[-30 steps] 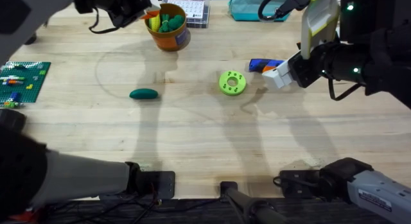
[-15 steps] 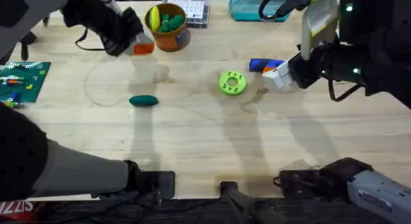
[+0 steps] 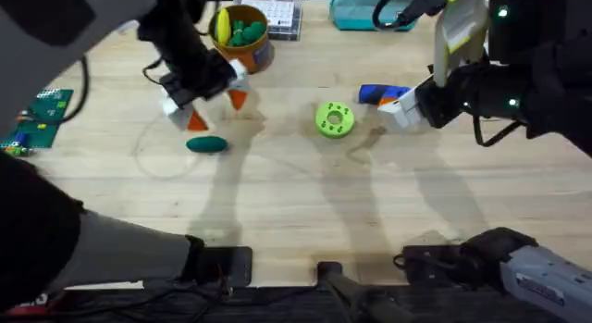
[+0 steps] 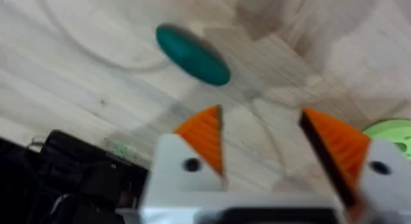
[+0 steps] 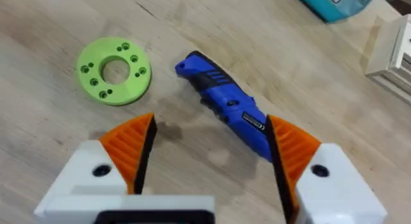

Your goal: Pick up the gripper from the table and insert it into the empty holder that is missing its gripper. Then pick up a screw, insert it into the mounting hole, and use the screwdriver to tighten it. Finally, clean up the table by picking up the vegetable and placing it into the bucket.

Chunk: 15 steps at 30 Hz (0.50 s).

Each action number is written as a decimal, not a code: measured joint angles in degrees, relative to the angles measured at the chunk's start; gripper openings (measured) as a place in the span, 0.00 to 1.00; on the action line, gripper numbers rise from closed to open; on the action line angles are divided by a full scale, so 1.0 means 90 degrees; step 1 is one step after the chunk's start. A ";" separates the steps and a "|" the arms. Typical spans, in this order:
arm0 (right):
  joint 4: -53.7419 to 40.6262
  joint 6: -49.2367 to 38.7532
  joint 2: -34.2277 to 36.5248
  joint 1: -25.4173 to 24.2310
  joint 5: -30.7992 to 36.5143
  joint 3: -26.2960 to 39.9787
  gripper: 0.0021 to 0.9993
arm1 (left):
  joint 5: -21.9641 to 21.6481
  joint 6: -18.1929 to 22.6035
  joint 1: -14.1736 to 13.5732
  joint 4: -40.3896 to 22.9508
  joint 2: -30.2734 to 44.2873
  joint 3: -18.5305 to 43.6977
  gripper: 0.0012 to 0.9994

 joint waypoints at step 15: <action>-0.0022 0.0000 0.0002 0.0000 0.0000 0.0000 0.97 | -0.0767 -0.2612 -0.0253 0.0932 -0.0672 -0.1535 0.99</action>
